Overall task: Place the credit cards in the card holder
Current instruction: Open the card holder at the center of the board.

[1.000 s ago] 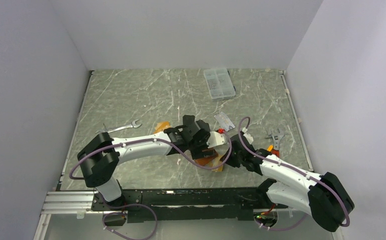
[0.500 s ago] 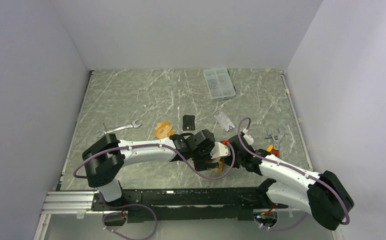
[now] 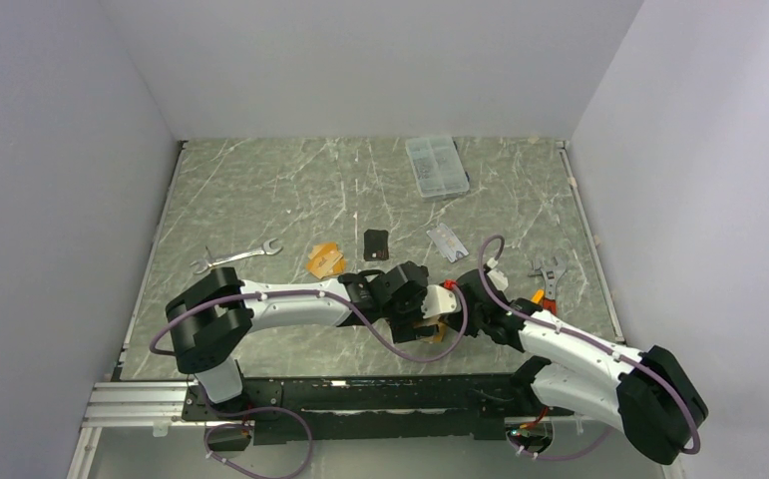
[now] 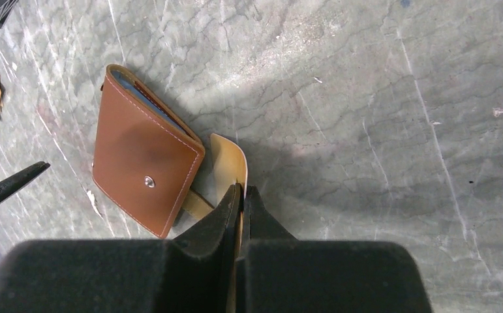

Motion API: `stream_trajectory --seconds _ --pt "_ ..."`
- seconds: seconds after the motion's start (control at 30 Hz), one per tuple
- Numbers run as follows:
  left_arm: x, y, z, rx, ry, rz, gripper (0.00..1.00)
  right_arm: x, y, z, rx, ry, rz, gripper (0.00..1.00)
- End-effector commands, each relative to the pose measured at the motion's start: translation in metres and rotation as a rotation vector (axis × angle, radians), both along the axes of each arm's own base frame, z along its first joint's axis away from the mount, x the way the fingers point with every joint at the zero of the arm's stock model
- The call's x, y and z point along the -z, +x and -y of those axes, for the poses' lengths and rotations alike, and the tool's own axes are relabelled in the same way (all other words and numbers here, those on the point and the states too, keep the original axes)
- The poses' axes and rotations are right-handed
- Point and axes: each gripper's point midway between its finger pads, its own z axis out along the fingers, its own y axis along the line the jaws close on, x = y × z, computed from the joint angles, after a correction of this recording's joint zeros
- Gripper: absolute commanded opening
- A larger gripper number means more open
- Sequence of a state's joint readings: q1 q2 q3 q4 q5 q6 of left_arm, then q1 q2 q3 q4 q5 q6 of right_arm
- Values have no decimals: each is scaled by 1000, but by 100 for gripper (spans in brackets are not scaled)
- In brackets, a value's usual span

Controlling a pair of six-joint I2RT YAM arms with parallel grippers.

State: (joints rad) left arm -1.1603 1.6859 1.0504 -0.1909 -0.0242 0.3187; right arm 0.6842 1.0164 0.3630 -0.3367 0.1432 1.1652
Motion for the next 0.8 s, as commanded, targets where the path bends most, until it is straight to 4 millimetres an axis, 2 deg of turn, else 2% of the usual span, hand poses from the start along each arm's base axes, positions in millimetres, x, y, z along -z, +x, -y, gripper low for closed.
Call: stream_trajectory --seconds 0.0,0.33,0.63,0.77 --pt "22 -12 -4 50 68 0 99 30 -36 43 -4 -205 -125 0" --pt "43 -10 -8 71 148 85 99 29 -36 44 11 -198 -120 0" --pt "41 -30 -4 99 122 44 99 30 -33 40 29 -172 -118 0" --pt "42 -25 -9 91 135 80 99 32 -34 40 31 -175 -126 0"
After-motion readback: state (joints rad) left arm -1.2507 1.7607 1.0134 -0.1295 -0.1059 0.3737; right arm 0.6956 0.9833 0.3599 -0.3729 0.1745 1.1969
